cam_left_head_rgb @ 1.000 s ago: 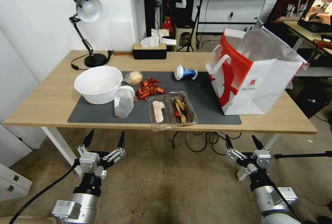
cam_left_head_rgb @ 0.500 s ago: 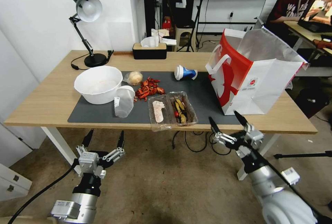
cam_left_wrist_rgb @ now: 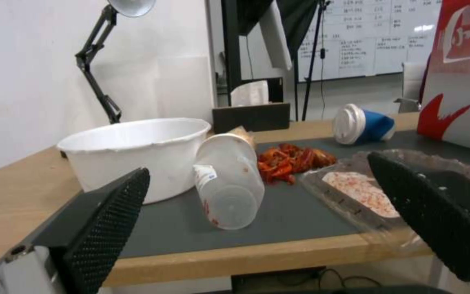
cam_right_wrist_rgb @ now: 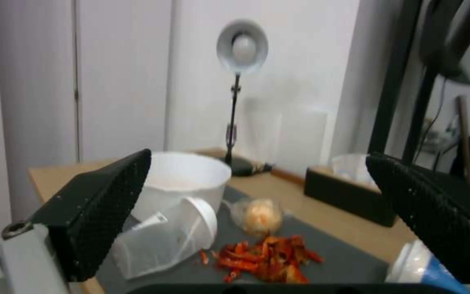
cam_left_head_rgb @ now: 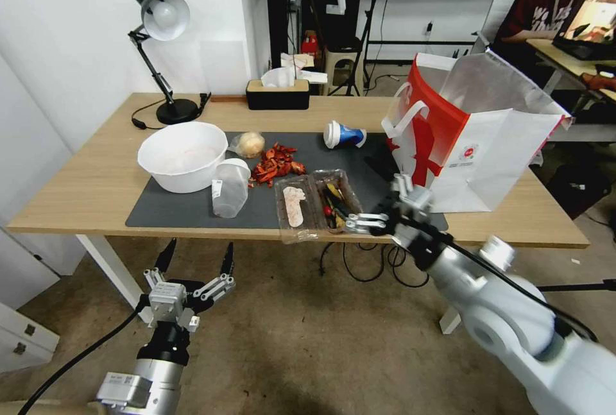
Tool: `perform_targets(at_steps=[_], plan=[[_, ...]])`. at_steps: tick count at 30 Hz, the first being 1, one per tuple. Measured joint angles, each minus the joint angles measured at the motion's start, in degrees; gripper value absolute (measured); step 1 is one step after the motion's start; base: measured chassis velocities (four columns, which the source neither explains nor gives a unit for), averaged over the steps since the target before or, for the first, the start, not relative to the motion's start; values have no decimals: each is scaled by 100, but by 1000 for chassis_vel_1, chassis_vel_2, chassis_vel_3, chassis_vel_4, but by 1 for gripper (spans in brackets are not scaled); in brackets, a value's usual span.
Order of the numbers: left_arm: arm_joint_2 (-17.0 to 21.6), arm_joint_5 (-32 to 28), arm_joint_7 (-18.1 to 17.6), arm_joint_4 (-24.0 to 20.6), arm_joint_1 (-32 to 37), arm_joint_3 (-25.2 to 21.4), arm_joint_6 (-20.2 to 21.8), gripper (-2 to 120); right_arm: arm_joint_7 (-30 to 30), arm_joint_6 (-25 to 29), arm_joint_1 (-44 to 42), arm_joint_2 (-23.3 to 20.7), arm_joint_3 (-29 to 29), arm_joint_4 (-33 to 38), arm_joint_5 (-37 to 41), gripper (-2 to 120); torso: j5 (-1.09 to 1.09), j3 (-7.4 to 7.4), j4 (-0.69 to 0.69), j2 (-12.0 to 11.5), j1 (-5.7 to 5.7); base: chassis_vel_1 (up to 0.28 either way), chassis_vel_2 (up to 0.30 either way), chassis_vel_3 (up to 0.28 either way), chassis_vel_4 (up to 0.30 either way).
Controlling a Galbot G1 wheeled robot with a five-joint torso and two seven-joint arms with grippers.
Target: Pick up the trash from the table and place it into the takeout bag.
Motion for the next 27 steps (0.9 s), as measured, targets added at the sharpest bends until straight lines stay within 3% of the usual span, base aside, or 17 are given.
perform_targets(at_steps=[2, 3, 7, 8, 11, 17, 27], plan=[[-15, 26, 1, -11, 12, 2, -1, 100, 266, -217, 929, 88, -817, -448, 78, 100, -1, 0, 1, -1, 0, 0, 0, 0, 0], [-15, 26, 1, -11, 12, 2, -1, 100, 266, -217, 929, 88, -817, -448, 78, 100, -1, 0, 1, -1, 0, 0, 0, 0, 0], [-39, 40, -8, -33, -7, -10, 10, 100, 1097, -1073, 2630, 480, -1987, -1255, 115, 100, -5, 0, 2, 0, 1, 0, 0, 0, 0], [-39, 40, -8, -33, -7, -10, 10, 100, 1097, -1073, 2630, 480, -1987, -1255, 115, 100, -5, 0, 2, 0, 1, 0, 0, 0, 0], [-30, 18, -21, -22, -23, -47, 9, 100, 1928, -1769, 3269, 786, -2451, -1693, 327, 100, 0, 0, -1, 0, 1, 0, 0, 0, 0], [-4, -64, -34, -26, -81, -101, 12, 100, 2776, -2453, 3770, 1138, -2728, -2071, 681, 100, -1, 0, -1, 0, 1, 0, 0, 0, 0], [-67, -4, -33, 24, -102, -38, 21, 100, 3303, -3095, 4511, 1549, -3015, -2696, 1146, 100, -1, 0, -1, 0, 1, 0, 0, 0, 0]])
